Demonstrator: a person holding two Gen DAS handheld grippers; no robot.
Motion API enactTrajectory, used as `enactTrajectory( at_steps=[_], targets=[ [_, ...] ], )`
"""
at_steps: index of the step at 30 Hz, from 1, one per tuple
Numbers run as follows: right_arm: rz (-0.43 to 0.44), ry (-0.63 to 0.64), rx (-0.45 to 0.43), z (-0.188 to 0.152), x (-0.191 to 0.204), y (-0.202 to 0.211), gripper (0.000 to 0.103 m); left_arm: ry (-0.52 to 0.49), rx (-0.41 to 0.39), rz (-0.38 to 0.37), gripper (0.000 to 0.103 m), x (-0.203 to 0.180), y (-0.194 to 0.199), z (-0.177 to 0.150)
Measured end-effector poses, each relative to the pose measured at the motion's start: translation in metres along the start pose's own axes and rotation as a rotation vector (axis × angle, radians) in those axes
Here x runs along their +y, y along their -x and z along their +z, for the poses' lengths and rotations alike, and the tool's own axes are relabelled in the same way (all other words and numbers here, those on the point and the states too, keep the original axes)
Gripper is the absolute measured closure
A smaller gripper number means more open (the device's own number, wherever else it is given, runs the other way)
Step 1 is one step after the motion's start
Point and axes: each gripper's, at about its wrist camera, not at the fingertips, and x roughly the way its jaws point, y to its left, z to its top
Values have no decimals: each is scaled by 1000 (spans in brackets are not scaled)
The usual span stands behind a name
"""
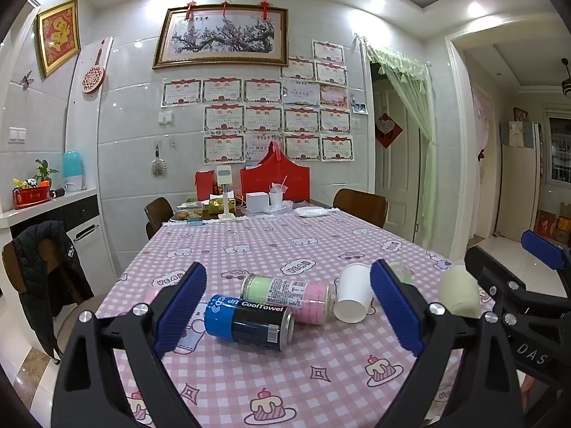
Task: Flip cup upside down
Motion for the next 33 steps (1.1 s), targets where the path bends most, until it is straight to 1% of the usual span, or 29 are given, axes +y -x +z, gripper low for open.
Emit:
enactTrajectory(
  at_steps=[30, 33],
  targets=[
    [-2, 0, 2, -4, 3, 1, 8, -5, -3, 0, 11, 0, 1, 0],
    [0, -1, 3, -3, 3, 1, 8, -6, -2, 0, 11, 1, 1, -4]
  ],
)
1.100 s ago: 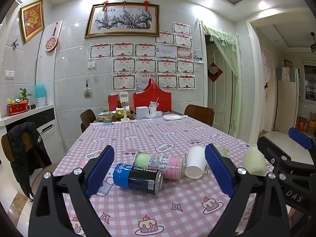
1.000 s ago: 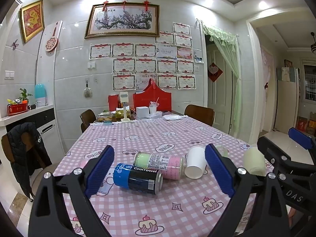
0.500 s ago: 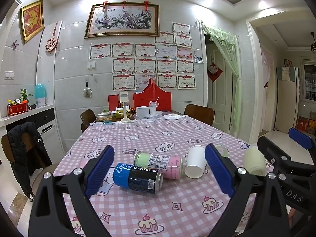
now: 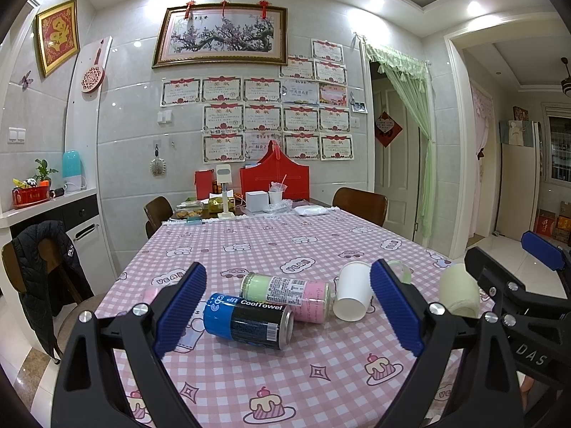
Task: Flip cup upside down
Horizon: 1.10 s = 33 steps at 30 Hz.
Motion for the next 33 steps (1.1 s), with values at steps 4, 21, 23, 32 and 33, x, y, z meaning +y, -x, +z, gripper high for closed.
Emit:
enactTrajectory(
  at_steps=[4, 21, 23, 32, 33],
  targets=[
    [-1, 0, 0, 0, 0, 0, 8, 1, 0, 0, 11, 1, 0, -1],
    [-2, 2, 3, -2, -1, -2, 8, 2, 2, -1, 11, 0, -3, -1],
    [-2, 2, 3, -2, -3, -1, 8, 4, 4, -2, 11, -1, -4, -2],
    [-2, 3, 5, -5, 1, -5, 8, 6, 12, -1, 11, 2, -7, -1],
    [-2, 3, 5, -5, 1, -5, 8, 5, 13, -1, 11, 2, -7, -1]
  ],
)
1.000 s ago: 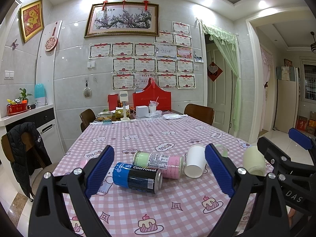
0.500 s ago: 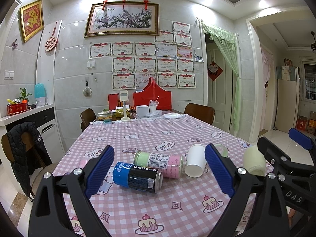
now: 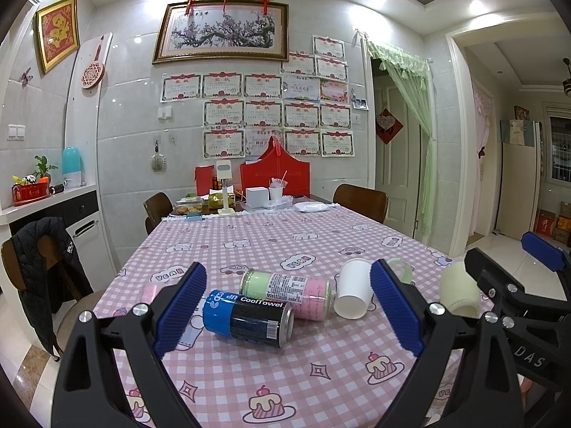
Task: Flip cup upside down
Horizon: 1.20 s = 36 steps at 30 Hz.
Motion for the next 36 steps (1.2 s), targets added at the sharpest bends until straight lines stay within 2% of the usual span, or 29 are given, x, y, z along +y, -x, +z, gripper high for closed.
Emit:
enactTrajectory(
  at_steps=[6, 10, 26, 36],
  targets=[
    [-1, 2, 4, -5, -1, -4, 8, 2, 10, -2, 11, -1, -4, -2],
    [-2, 5, 9, -17, -3, -23, 8, 0, 19, -2, 11, 0, -7, -4],
    [-14, -10, 70, -25, -14, -36, 8, 4, 108, -30, 11, -8, -38, -19],
    [-36, -56, 127, -31, -34, -52, 8, 24, 245, -75, 11, -18, -79, -36]
  ],
)
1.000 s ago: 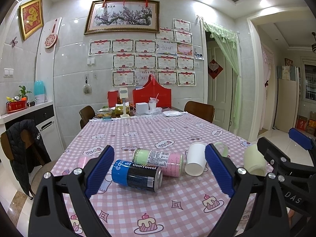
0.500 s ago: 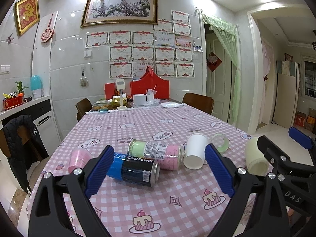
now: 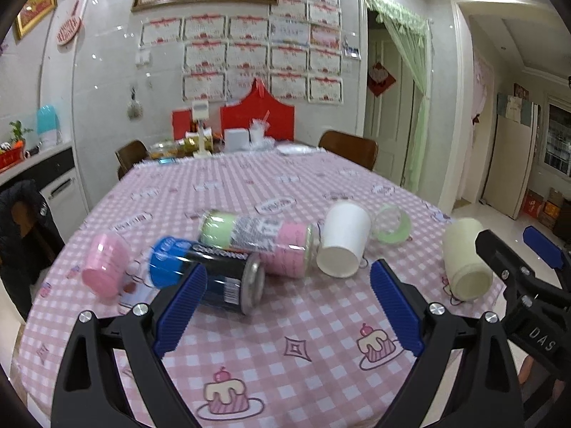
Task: Flip cup upside down
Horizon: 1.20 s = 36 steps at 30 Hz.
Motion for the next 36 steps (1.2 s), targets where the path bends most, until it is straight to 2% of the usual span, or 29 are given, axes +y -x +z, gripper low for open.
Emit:
enactTrajectory(
  at_steps=[7, 18, 22, 25, 29, 31, 33, 34, 36],
  targets=[
    [-17, -39, 39, -4, -16, -17, 8, 6, 44, -13, 11, -8, -29, 0],
    [-51, -149, 59, -6, -60, -41, 8, -114, 105, -81, 12, -58, -83, 9],
    [-49, -173, 88, -11, -67, -52, 8, -151, 124, -72, 12, -69, -102, 13],
    [-34, -181, 108, -14, -69, -58, 8, -160, 149, -84, 22, -73, -116, 15],
    [-22, -188, 114, -14, -70, -62, 8, -132, 219, -115, 28, -72, -131, 17],
    [-16, -192, 114, -13, -72, -64, 8, -138, 214, -106, 28, -73, -130, 18],
    [-13, -194, 112, -13, -73, -65, 8, -159, 210, -66, 28, -74, -133, 21],
    [-14, -195, 112, -13, -73, -65, 8, -175, 231, -35, 28, -74, -140, 21],
    [-13, -194, 110, -12, -74, -66, 8, -161, 264, -42, 28, -71, -147, 21]
  ],
)
